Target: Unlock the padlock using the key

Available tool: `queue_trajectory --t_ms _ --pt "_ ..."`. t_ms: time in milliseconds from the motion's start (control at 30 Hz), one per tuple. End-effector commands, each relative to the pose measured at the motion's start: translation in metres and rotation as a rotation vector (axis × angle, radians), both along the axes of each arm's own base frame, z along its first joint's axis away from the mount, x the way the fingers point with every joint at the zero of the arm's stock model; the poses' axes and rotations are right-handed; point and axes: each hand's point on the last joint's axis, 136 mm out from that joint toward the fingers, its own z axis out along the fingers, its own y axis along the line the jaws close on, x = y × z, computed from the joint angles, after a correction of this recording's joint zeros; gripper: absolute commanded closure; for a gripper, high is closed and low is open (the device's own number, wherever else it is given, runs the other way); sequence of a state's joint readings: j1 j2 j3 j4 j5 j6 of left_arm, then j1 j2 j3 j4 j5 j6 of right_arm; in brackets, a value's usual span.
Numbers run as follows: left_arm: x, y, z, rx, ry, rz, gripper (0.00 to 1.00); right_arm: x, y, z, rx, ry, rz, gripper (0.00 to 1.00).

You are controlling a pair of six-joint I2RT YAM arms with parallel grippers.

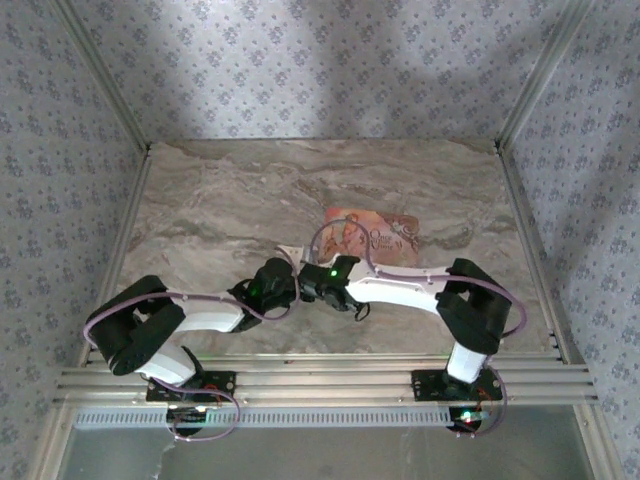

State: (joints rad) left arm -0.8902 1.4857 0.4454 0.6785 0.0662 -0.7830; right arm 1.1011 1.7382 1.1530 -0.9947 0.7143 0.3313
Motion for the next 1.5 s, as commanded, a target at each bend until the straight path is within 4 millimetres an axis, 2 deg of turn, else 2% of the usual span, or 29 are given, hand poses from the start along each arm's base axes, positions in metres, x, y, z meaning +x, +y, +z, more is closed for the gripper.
queue_trajectory --t_ms 0,67,100,233,267,500,633,733,867,933,1033,1167,1333,1467 --pt "0.006 -0.002 0.013 -0.061 0.013 -0.005 0.76 0.008 0.024 0.019 -0.135 -0.175 0.157 1.0" --pt "0.005 0.0 0.012 -0.078 0.039 -0.008 0.76 0.009 0.029 0.019 -0.191 -0.215 0.199 1.0" --pt "0.005 0.002 0.011 -0.087 0.05 -0.006 0.76 0.012 0.039 0.026 -0.186 -0.247 0.214 1.0" --pt "0.006 0.018 0.007 -0.081 0.079 0.018 0.76 0.014 0.054 0.024 -0.213 -0.292 0.28 1.0" --pt "0.006 0.023 0.007 -0.076 0.081 0.025 0.76 0.012 0.053 0.017 -0.236 -0.285 0.307 1.0" --pt "-0.003 0.05 -0.008 0.039 0.147 0.019 0.67 0.008 0.081 -0.014 -0.32 -0.226 0.553 1.0" --pt "-0.01 0.071 -0.018 0.134 0.173 0.054 0.64 0.017 0.087 -0.017 -0.298 -0.205 0.577 1.0" --pt "-0.013 0.083 -0.021 0.201 0.167 0.072 0.62 0.028 0.088 -0.01 -0.253 -0.213 0.535 1.0" --pt "-0.016 0.091 -0.014 0.27 0.139 0.051 0.58 0.034 0.088 0.006 -0.14 -0.222 0.489 1.0" --pt "-0.017 0.093 -0.008 0.286 0.119 0.04 0.5 0.036 0.086 0.011 -0.101 -0.22 0.472 1.0" --pt "-0.018 0.094 0.005 0.287 0.078 0.025 0.45 0.037 0.079 0.011 -0.063 -0.202 0.453 1.0" --pt "-0.017 0.099 0.023 0.298 0.039 0.029 0.44 0.034 0.072 0.01 -0.014 -0.172 0.43 1.0" --pt "-0.003 0.125 0.029 0.272 0.129 0.141 0.4 0.029 0.073 0.013 0.022 -0.153 0.462 1.0" --pt "0.012 0.137 0.031 0.213 0.169 0.178 0.4 0.033 0.072 0.01 -0.08 -0.162 0.508 1.0"
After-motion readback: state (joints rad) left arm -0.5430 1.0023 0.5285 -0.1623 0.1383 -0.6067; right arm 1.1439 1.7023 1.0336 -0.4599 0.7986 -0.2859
